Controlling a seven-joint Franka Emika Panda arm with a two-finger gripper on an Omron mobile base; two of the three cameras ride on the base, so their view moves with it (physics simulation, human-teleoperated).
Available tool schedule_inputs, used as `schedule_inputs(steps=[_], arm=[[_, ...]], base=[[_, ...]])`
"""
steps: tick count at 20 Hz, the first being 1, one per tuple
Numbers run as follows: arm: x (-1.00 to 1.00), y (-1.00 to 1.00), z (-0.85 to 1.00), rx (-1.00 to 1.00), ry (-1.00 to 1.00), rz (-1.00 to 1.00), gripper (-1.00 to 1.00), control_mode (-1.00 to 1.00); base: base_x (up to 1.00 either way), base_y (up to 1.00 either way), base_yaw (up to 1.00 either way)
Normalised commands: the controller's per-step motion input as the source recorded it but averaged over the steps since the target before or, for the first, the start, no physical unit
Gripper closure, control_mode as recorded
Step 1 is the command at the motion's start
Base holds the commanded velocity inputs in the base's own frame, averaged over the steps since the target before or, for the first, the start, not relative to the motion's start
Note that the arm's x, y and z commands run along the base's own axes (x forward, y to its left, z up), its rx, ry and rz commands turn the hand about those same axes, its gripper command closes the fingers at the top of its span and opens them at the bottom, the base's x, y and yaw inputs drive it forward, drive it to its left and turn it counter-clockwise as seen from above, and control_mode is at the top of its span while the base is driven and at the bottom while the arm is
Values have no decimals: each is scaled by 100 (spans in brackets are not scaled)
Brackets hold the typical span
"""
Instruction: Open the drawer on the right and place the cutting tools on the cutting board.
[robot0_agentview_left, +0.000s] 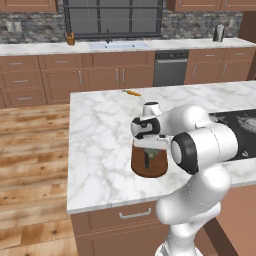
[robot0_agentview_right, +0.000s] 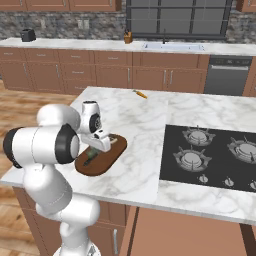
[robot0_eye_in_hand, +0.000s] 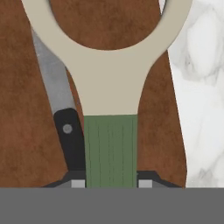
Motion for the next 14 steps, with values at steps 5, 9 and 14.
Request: schedule_inputs(steps=[5,9,14], arm=[[11,-10,-16,0,0,0,100,-100],[11,-10,-19,0,0,0,-100,-100],[9,-1,-16,0,0,0,-100,-100]], base=[[0,0,0],[0,0,0],[0,0,0]])
